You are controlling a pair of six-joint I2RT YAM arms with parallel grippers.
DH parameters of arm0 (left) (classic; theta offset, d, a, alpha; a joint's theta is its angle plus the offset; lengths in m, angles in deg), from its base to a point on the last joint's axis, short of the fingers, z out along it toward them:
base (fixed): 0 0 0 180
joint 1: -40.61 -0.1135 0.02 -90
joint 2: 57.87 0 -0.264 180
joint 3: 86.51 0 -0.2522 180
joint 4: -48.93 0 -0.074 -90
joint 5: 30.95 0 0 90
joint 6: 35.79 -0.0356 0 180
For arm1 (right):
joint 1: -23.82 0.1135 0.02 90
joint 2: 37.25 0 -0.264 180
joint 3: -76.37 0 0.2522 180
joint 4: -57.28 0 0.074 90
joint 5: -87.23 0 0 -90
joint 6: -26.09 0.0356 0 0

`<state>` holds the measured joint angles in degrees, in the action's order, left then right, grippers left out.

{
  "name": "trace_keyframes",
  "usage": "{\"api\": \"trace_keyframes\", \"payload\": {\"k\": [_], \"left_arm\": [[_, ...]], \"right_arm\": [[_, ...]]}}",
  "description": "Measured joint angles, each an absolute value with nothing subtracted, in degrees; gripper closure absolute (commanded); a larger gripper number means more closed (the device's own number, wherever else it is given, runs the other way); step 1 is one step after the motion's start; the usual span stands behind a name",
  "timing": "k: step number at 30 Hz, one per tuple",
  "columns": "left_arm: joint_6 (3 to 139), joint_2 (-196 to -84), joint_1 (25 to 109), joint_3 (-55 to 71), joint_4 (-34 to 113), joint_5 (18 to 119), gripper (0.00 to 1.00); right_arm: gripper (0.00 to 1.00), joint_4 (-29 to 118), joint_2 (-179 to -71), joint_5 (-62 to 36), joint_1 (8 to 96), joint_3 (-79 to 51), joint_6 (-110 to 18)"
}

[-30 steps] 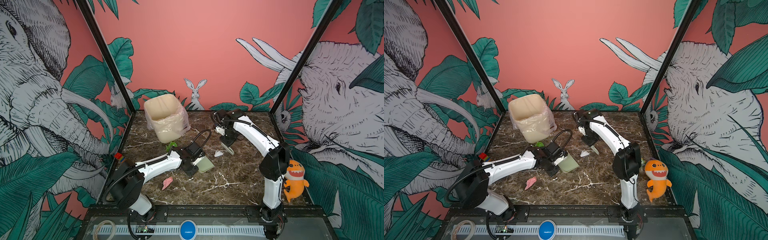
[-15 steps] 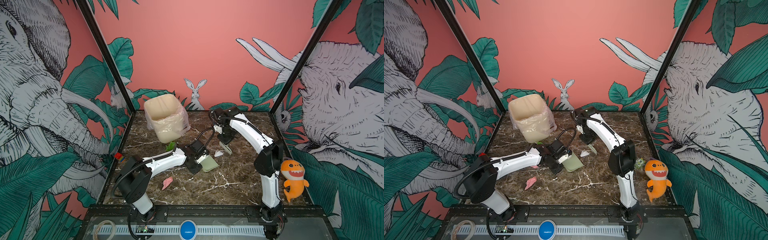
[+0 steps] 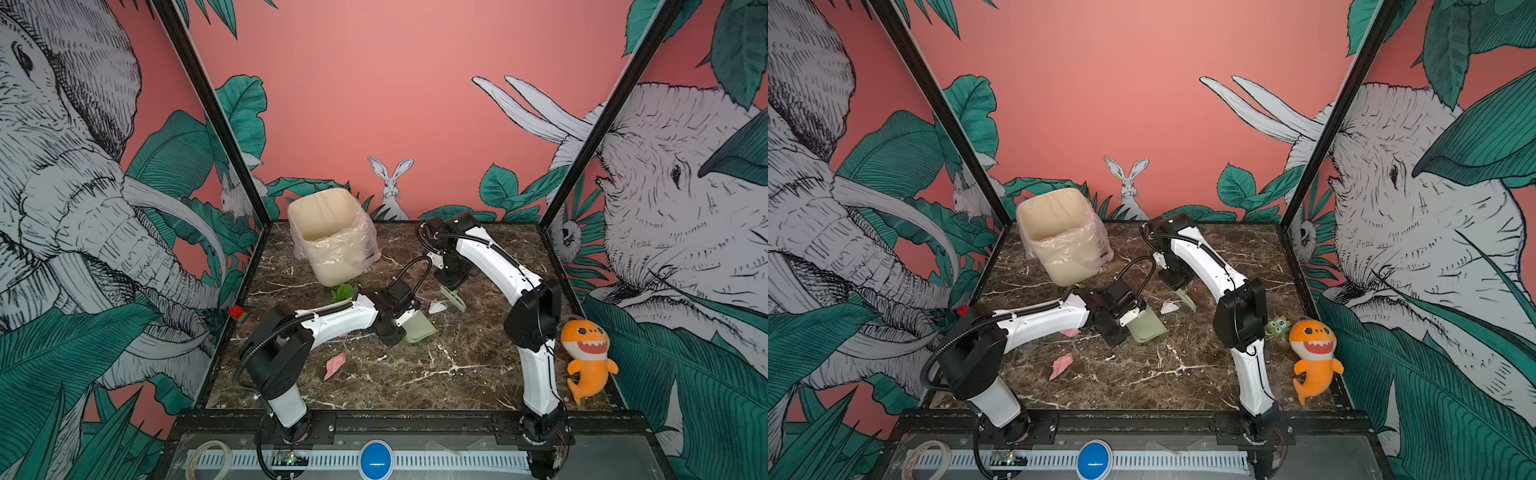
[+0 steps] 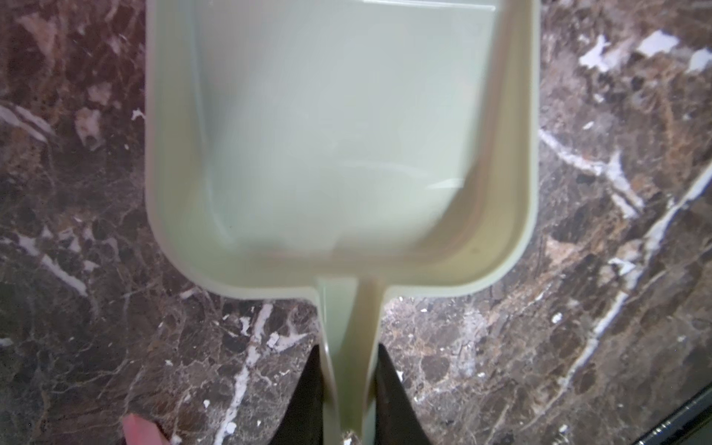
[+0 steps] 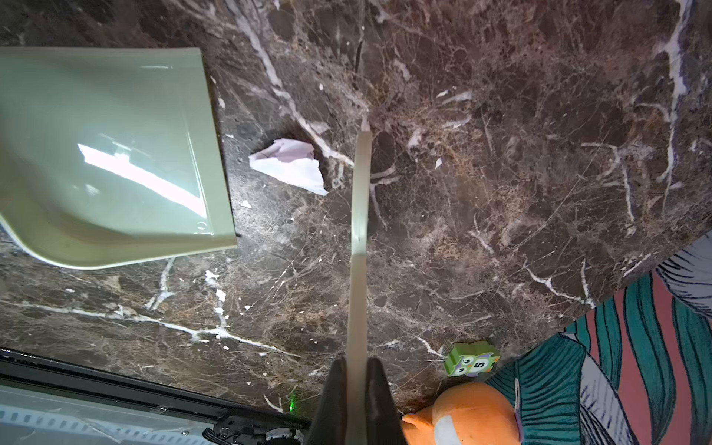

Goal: Sweep away the paper scraps from the table
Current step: 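Sweep the white crumpled scrap into the dustpan with the right brush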

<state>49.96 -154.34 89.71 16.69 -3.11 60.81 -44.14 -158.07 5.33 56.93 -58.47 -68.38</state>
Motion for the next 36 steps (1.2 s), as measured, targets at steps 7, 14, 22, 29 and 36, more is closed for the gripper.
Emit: {"api": "trace_keyframes", "payload": {"k": [7, 14, 22, 29, 36], "left_arm": [[49.6, -156.1, 89.7, 15.3, -2.6, 60.4, 0.87], [49.5, -156.5, 89.7, 14.9, -2.6, 60.3, 0.87], [49.5, -156.7, 89.7, 14.9, -3.2, 60.2, 0.87], [49.5, -156.7, 89.7, 14.9, -3.3, 60.0, 0.87], [49.5, -156.7, 89.7, 14.9, -2.8, 60.0, 0.87]], "right_arm": [[1.00, -44.3, -158.7, 5.1, 57.1, -58.6, -68.4], [1.00, -44.6, -159.0, 2.9, 58.3, -59.3, -68.2], [1.00, -45.1, -158.7, -1.8, 61.5, -59.3, -66.4], [1.00, -45.1, -156.2, -6.4, 63.7, -59.3, -63.9], [1.00, -45.7, -154.7, -4.4, 64.7, -59.3, -62.9]]}}
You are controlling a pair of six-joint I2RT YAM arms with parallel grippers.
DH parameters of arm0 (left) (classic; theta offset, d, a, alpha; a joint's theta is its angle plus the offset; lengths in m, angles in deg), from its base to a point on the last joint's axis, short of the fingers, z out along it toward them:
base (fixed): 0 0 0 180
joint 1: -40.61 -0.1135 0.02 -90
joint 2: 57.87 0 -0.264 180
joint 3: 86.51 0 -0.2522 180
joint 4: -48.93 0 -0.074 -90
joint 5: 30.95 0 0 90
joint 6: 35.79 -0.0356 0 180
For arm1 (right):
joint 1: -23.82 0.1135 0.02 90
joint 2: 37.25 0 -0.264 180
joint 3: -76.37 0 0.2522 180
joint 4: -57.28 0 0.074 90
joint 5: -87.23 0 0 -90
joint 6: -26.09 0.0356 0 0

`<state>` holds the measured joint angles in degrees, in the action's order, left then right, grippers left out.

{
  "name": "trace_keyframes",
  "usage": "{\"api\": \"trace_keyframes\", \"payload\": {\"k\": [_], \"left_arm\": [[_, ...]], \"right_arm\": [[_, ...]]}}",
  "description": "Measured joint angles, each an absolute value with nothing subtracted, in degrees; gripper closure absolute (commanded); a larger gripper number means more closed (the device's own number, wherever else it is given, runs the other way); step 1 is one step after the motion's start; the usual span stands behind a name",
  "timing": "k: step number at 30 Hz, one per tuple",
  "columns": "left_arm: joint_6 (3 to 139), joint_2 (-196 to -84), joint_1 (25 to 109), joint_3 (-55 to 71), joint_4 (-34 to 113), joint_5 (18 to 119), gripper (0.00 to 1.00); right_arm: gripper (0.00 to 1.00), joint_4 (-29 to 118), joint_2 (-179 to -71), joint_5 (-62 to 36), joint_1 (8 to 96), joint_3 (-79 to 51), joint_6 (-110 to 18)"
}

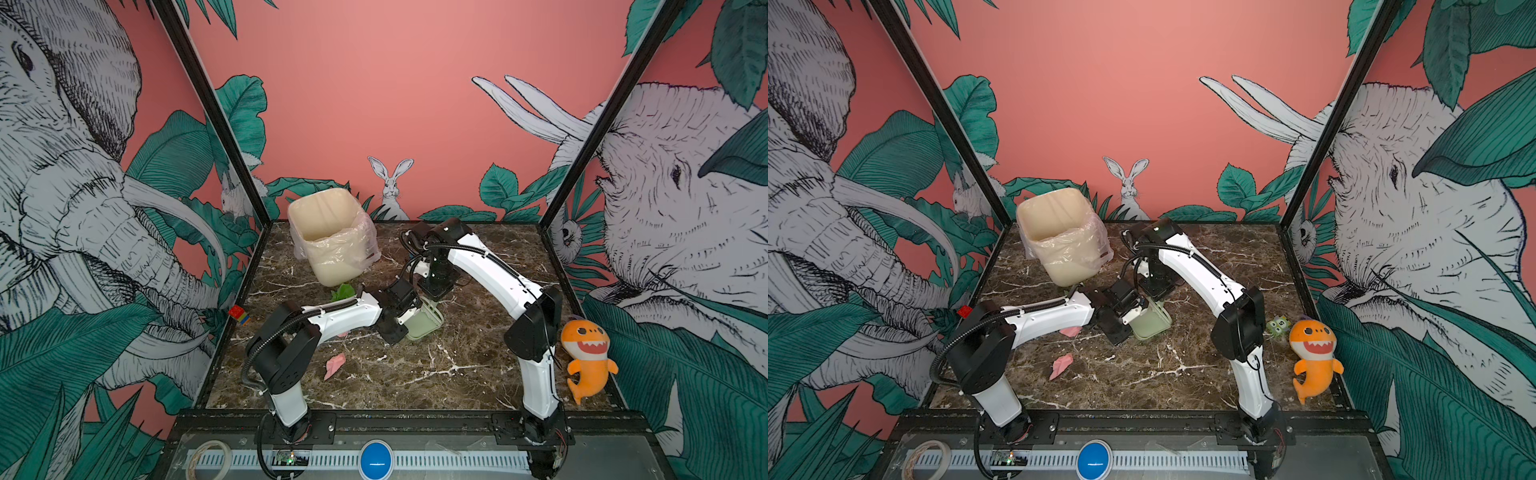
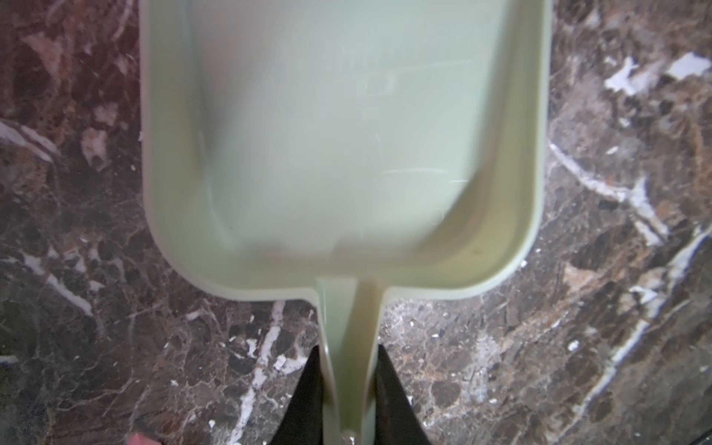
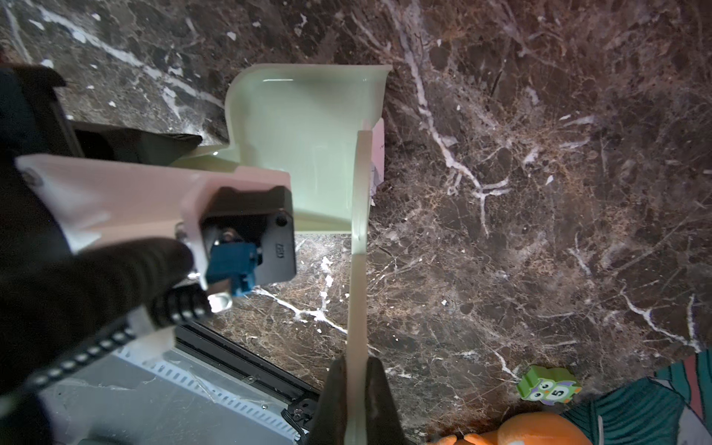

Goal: Sweep away the paper scraps from the table
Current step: 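Sweep the white crumpled scrap into the dustpan with the right brush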

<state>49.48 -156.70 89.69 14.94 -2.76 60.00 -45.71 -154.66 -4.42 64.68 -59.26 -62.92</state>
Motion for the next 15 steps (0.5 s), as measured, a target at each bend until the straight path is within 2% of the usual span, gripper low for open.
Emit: {"api": "trace_keyframes", "payload": {"k": [15], "left_arm": [[49.5, -156.0, 89.7, 15.1, -3.3, 60.3, 0.87]], "right_arm": [[1.00, -45.4, -155.6, 2.9, 58.7, -59.8, -64.2]]}}
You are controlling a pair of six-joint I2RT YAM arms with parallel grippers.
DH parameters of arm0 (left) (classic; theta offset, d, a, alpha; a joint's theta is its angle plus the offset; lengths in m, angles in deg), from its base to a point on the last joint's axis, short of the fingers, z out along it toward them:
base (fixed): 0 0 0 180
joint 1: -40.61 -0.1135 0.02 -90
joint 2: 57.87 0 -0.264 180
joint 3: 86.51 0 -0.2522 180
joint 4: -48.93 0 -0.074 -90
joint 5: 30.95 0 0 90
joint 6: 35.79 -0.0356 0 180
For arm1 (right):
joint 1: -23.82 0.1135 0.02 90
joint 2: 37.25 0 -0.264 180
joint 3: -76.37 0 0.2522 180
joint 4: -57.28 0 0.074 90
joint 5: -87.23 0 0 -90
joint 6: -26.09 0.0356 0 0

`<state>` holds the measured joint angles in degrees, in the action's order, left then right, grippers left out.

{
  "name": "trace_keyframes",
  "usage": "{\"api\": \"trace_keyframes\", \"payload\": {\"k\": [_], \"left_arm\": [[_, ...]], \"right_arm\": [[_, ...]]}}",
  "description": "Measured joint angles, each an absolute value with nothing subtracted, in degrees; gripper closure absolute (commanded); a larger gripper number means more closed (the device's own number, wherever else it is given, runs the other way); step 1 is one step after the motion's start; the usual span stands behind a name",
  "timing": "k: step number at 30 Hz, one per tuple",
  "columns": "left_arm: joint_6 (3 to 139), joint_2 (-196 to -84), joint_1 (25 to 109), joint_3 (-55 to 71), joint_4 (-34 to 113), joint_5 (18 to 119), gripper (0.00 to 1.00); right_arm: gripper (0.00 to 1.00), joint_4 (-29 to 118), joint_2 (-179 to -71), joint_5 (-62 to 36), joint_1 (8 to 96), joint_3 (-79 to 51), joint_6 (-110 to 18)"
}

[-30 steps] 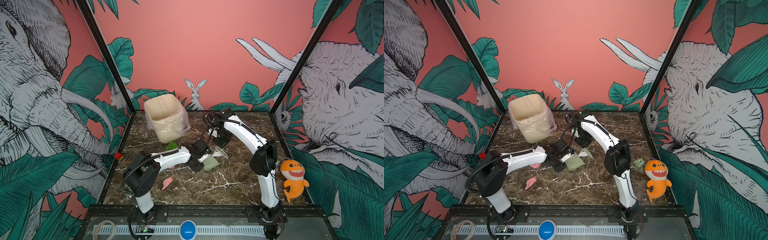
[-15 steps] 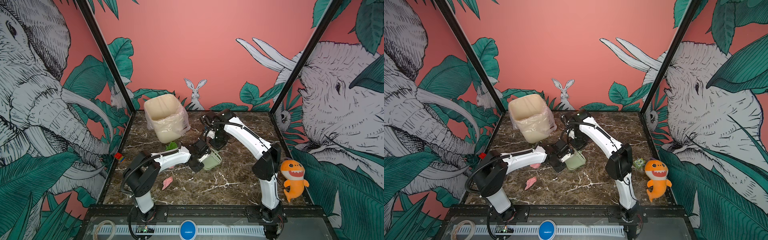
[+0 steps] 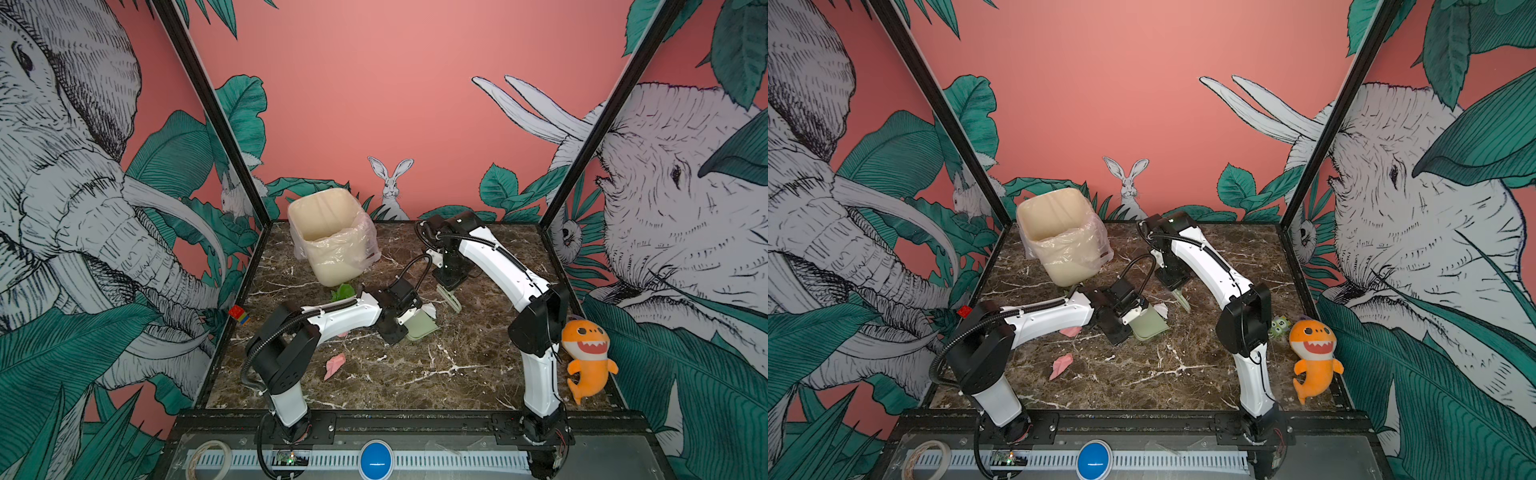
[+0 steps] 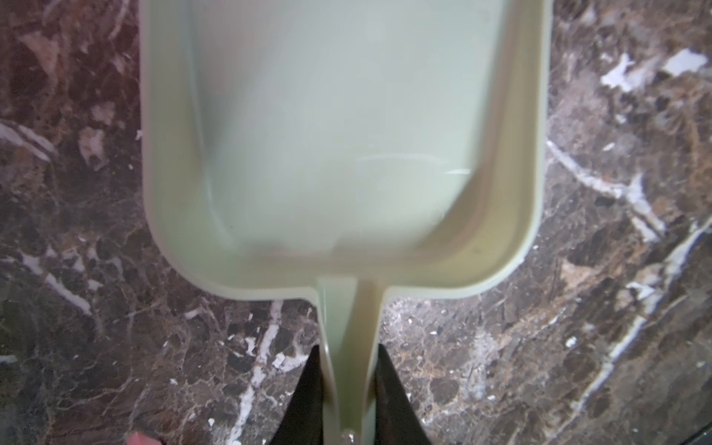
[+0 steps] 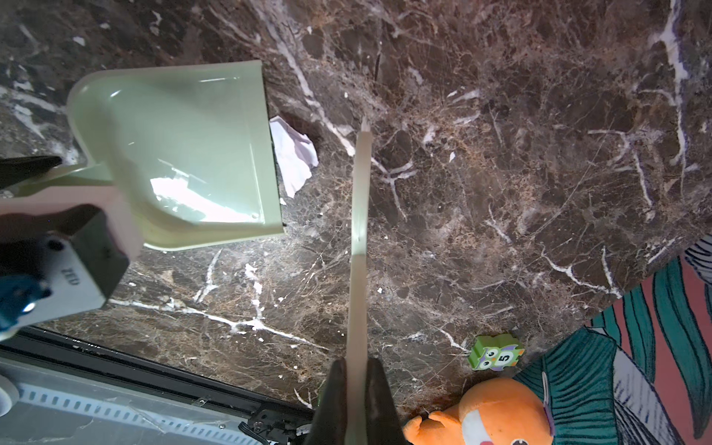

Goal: Sweep away the paper scraps from the table
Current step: 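Sweep the white crumpled scrap into the dustpan with the right brush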

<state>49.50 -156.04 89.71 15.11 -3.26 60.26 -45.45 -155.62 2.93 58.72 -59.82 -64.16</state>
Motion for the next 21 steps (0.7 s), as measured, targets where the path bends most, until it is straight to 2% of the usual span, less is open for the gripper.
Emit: {"api": "trace_keyframes", "payload": {"k": [8, 21], "left_arm": [[49.7, -152.6, 89.7, 17.3, -4.8, 60.4, 0.87], [49.8, -153.6, 89.7, 17.8, -5.0, 60.3, 0.87]], "right_arm": [[1.00, -44.1, -159.6, 2.7, 58.8, -61.3, -64.4], [1.00, -44.3, -159.8, 1.4, 61.0, -61.3, -64.6]]}}
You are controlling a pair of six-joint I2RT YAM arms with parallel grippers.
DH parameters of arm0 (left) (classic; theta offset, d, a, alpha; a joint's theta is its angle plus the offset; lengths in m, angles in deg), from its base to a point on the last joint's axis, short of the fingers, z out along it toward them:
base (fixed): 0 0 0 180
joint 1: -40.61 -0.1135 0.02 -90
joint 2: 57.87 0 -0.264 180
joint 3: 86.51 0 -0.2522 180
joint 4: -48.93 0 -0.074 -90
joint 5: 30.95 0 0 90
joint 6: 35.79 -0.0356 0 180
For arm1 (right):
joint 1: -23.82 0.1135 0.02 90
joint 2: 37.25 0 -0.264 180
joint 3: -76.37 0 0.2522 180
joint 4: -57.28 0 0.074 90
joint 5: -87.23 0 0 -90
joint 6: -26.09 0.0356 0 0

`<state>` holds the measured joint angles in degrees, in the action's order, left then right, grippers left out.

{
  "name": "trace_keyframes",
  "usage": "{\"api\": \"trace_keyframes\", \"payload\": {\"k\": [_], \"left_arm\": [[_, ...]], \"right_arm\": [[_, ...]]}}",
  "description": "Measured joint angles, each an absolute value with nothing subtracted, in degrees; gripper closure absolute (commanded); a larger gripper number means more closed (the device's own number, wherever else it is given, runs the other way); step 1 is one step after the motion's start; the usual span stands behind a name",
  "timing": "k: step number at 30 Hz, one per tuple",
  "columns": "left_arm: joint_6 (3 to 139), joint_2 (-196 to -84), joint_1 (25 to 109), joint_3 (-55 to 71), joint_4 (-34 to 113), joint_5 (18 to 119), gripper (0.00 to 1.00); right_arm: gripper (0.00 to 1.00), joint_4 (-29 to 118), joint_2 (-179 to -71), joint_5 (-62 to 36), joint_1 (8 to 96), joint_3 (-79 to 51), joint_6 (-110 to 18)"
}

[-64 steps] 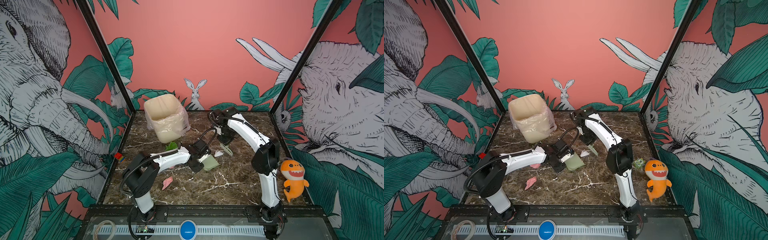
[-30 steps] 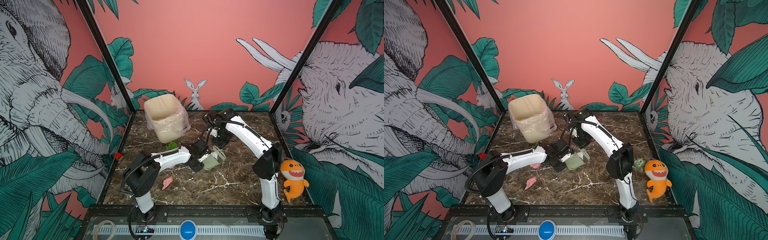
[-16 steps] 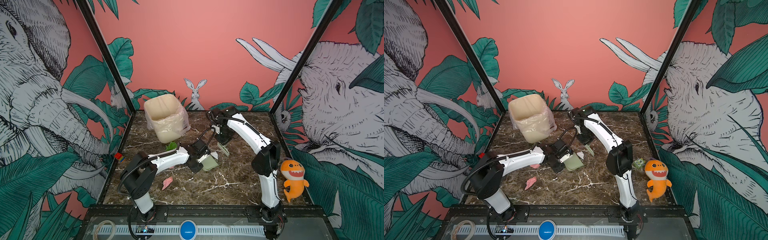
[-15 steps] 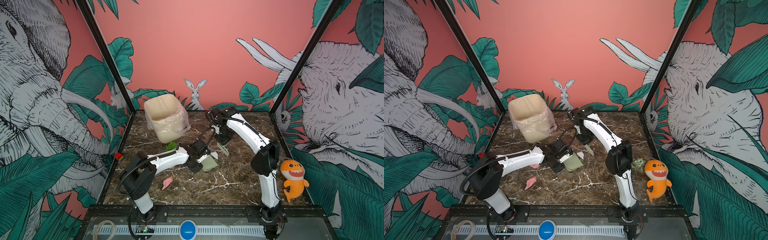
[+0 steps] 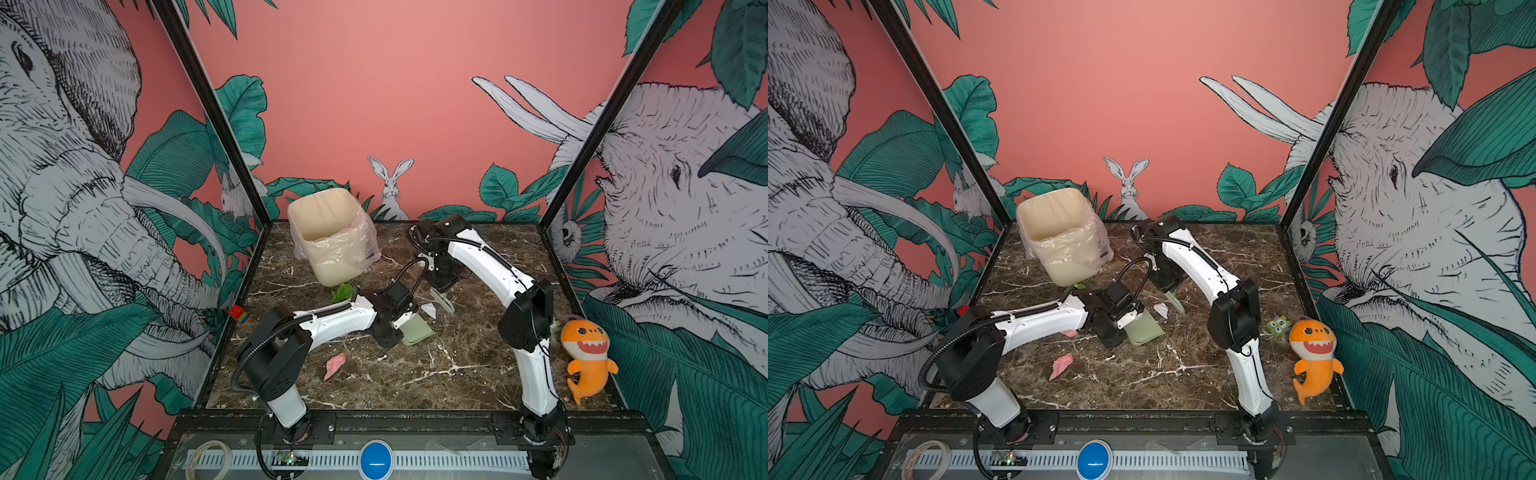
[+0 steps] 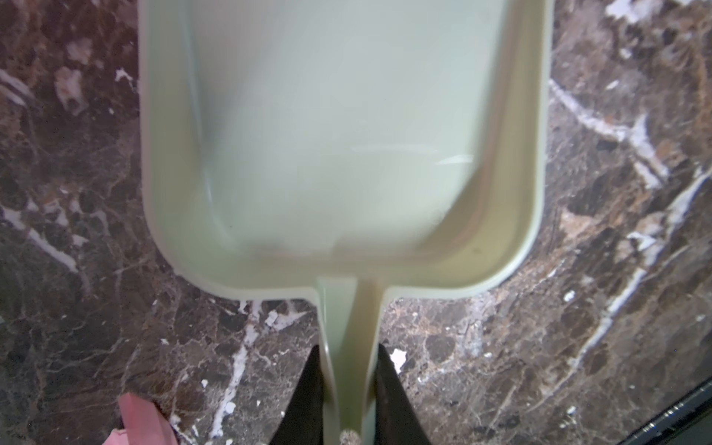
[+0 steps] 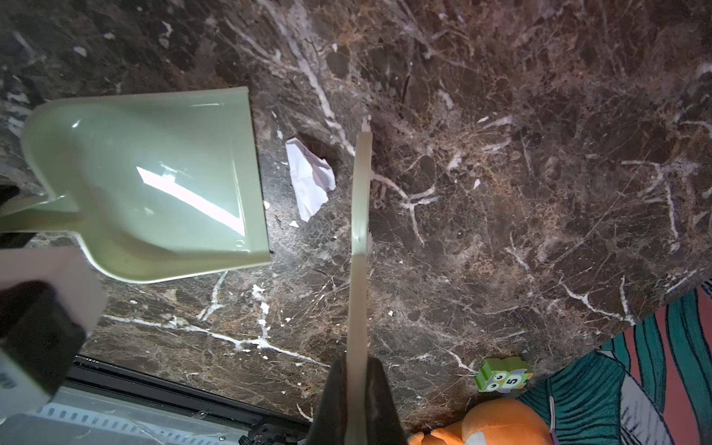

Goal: Sweep away the paper scraps from the table
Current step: 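Sweep the white crumpled scrap into the dustpan with the right brush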

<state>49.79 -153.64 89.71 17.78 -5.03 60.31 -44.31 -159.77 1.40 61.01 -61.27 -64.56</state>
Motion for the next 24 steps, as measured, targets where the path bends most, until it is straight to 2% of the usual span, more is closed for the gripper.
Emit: {"api": "trace_keyframes", "payload": {"k": [12, 19, 24], "left_arm": [[49.9, -154.6, 89.7, 17.6, -5.9, 60.3, 0.87], [49.9, -154.6, 89.7, 17.2, -6.1, 60.2, 0.87], [49.9, -154.6, 89.7, 16.9, -5.6, 60.1, 0.87]], "right_arm": [[1.00, -45.0, -159.2, -3.9, 64.8, -61.0, -63.4], [1.00, -45.1, -154.3, -8.2, 67.1, -58.8, -61.4], [1.00, -45.0, -151.2, -7.7, 67.1, -55.8, -60.6]]}}
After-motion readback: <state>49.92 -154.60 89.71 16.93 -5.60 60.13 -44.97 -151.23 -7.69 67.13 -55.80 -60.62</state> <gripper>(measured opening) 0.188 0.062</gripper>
